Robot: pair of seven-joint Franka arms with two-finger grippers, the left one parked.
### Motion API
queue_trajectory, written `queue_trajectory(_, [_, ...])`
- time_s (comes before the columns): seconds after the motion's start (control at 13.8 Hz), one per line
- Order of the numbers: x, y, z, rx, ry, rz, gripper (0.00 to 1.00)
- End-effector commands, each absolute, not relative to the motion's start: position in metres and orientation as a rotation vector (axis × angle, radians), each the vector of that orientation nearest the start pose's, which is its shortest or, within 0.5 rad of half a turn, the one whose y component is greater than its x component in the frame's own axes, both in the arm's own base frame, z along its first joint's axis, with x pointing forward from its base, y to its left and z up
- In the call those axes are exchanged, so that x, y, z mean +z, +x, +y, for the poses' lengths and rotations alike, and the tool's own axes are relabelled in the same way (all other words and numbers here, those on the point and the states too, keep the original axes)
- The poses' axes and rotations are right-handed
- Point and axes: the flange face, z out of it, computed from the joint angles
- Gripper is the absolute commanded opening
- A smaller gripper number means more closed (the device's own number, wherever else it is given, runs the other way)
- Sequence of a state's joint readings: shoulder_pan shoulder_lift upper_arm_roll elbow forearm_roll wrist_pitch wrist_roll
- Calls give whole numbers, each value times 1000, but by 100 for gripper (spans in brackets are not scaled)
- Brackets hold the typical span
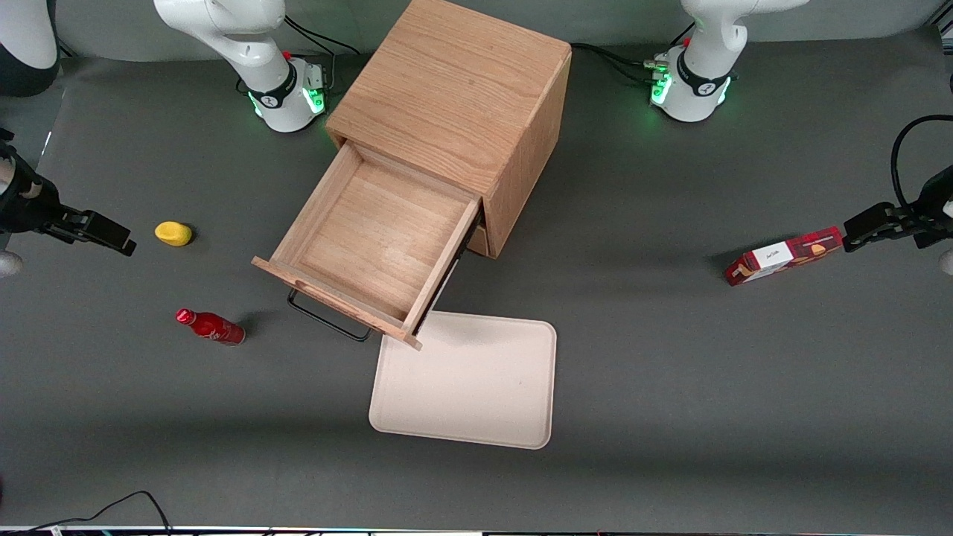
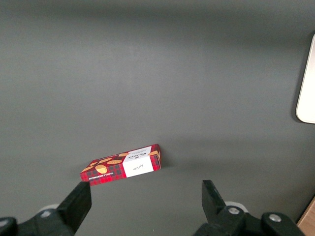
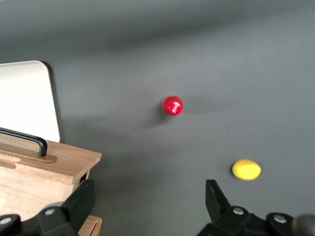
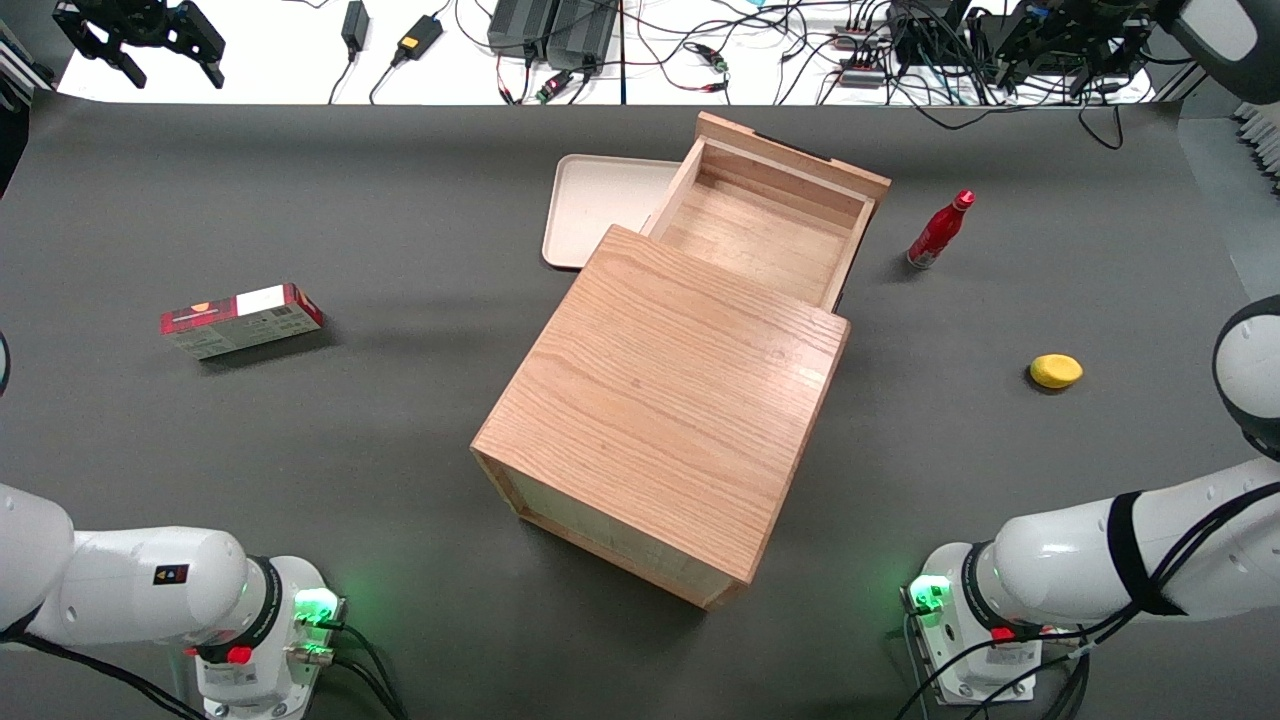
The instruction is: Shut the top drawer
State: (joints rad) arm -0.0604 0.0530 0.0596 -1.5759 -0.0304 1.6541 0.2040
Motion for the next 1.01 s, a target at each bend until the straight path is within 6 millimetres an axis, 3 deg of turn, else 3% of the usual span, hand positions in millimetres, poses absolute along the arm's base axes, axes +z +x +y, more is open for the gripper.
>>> queue_trajectory(0.0, [586,594,10,-85,-3138,127,100])
queue_trajectory(0.14, [574,614,31,-99,-3130,61,100])
queue_trajectory(0.36, [557,647,56,-99,-3101,-205,100])
queue_trajectory(0.65, [515,686,114,-63,-2981,-419,100])
queue_trajectory(0.94, [479,711,129,-53,-2754,-661,100])
